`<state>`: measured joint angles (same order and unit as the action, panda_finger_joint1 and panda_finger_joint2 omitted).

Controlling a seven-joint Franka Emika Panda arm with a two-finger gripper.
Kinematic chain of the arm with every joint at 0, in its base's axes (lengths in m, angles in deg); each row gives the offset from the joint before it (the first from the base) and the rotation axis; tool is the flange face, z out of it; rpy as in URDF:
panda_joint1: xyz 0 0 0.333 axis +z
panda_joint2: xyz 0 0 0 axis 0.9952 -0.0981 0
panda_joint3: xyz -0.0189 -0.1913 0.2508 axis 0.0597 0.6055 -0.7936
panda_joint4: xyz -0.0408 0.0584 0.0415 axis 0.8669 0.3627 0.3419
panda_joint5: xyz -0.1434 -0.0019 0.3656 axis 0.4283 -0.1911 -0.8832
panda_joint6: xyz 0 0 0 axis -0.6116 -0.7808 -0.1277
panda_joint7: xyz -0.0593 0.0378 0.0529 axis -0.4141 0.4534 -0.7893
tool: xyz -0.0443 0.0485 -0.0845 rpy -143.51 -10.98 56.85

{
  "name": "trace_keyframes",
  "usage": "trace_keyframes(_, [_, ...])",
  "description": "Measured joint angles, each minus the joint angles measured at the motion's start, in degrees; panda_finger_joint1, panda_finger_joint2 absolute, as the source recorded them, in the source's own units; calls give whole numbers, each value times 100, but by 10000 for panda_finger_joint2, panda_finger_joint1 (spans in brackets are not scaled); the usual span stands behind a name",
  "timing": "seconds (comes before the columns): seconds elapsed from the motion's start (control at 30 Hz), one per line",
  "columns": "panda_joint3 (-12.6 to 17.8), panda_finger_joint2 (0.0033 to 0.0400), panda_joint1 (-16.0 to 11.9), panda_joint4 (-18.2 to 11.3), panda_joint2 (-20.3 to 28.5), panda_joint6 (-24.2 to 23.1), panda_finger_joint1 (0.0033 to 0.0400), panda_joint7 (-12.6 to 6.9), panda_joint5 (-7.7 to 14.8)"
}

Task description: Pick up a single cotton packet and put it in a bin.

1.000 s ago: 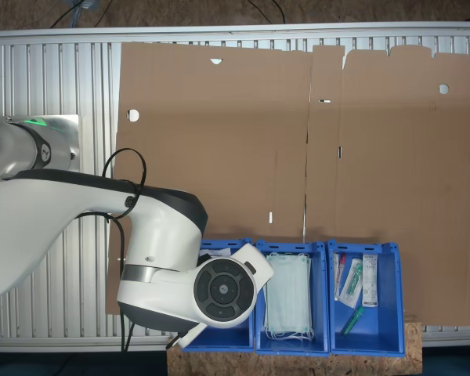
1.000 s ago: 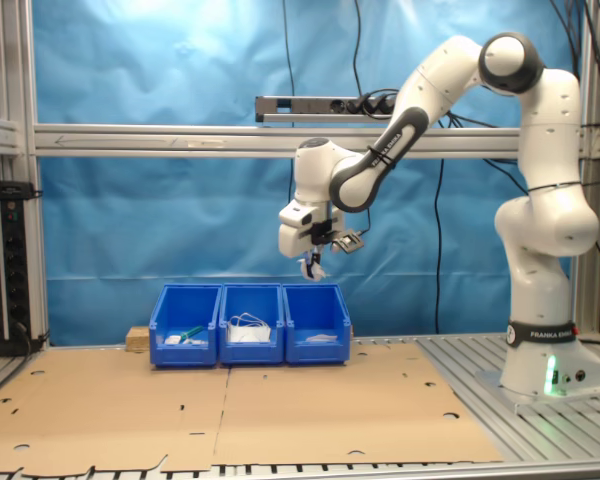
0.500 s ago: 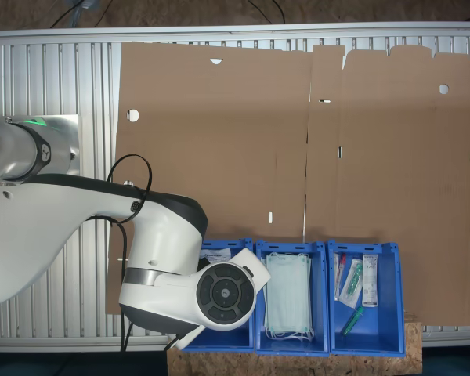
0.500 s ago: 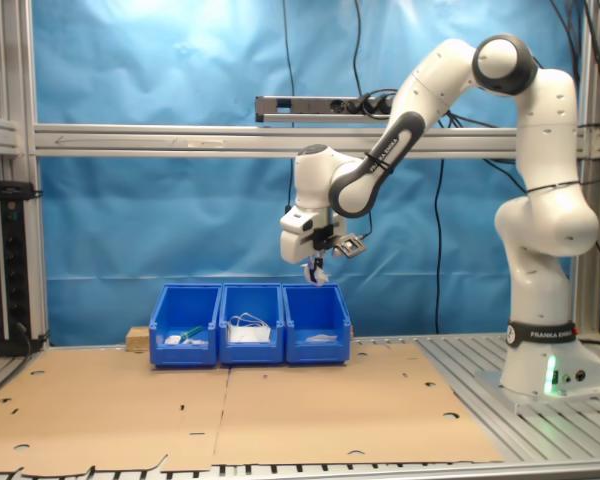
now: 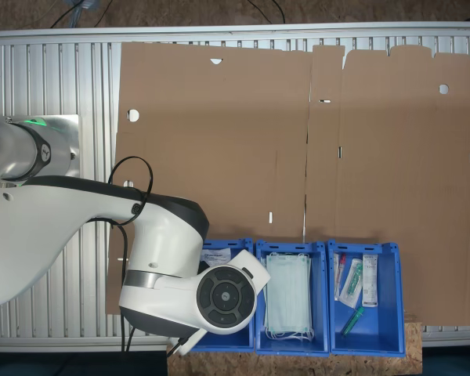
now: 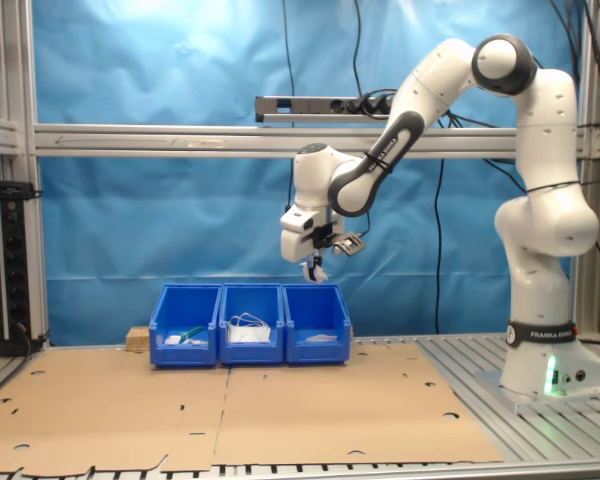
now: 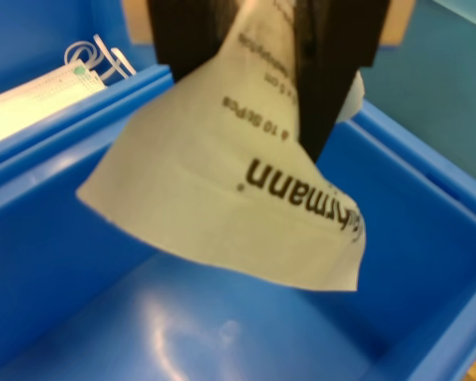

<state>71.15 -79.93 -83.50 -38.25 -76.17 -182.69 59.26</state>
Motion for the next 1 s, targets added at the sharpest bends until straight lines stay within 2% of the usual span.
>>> trace_keyframes(0.8, [2, 57, 0, 63, 0, 0, 57, -241, 0])
trace_keyframes(0.83, [2, 98, 0, 63, 0, 0, 98, -245, 0])
trace_keyframes(0.9, [2, 98, 0, 63, 0, 0, 98, -254, 0])
trace_keyframes(0.93, [2, 184, 0, 64, 0, 0, 184, -262, 0])
trace_keyframes(1.0, [2, 184, 0, 64, 0, 0, 184, -282, 0])
